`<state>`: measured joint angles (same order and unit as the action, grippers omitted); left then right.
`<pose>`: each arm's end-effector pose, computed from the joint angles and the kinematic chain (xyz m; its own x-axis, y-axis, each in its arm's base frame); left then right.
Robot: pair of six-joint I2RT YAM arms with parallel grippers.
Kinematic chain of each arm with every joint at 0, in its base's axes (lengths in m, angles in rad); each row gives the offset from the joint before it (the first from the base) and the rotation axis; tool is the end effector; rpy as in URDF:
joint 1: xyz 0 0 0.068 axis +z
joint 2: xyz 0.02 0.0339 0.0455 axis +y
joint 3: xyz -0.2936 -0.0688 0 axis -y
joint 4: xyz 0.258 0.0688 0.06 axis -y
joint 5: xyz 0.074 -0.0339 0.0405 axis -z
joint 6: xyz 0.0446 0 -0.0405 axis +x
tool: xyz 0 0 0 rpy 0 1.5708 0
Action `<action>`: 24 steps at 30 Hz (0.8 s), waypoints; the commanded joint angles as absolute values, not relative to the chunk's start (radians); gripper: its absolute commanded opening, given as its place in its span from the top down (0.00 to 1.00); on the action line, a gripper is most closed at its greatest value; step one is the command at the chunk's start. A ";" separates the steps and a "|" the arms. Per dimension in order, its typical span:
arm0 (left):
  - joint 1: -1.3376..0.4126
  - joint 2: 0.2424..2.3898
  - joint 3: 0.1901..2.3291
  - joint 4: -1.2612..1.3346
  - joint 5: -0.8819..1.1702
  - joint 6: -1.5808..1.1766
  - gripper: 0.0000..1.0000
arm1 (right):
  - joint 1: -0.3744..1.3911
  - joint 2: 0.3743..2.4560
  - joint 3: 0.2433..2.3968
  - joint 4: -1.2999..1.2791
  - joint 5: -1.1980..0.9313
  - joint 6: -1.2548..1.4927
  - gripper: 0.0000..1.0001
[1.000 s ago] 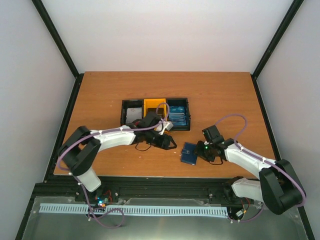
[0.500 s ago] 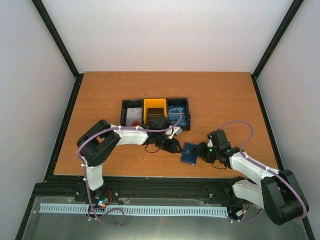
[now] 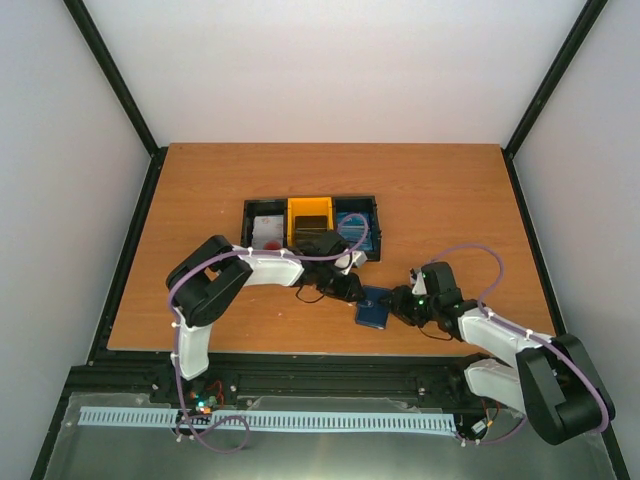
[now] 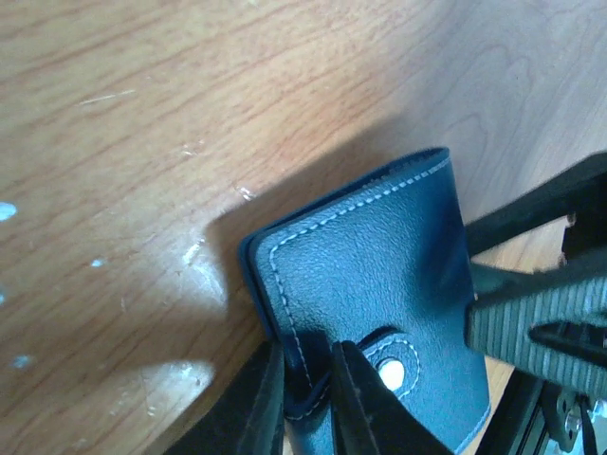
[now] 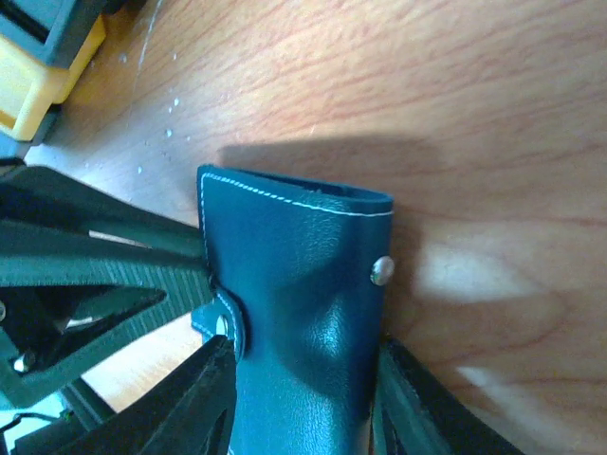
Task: Put the credit cards into the card holder
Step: Open the card holder at the center of the board.
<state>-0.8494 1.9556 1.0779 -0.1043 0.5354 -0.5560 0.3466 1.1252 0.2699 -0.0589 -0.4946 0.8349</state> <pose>0.2495 -0.3181 0.1321 -0.9061 0.3429 -0.2478 0.4176 0.6313 -0.6535 0.1594 0.0801 0.1334 -0.9237 0.3600 -0.1311 0.1686 0.6890 0.7048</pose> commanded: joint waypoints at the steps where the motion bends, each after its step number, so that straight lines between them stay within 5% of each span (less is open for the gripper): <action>1: -0.858 2.000 1.096 -0.153 0.454 -0.567 0.87 | 0.346 1.085 0.229 0.012 -0.614 0.823 0.60; 14: -0.858 2.015 1.041 -0.169 0.398 -0.547 0.93 | 0.347 1.090 0.169 0.184 -0.611 0.920 0.54; 24: -0.858 2.005 1.025 -0.123 0.424 -0.542 0.93 | 0.346 1.160 0.204 0.319 -0.647 0.959 0.66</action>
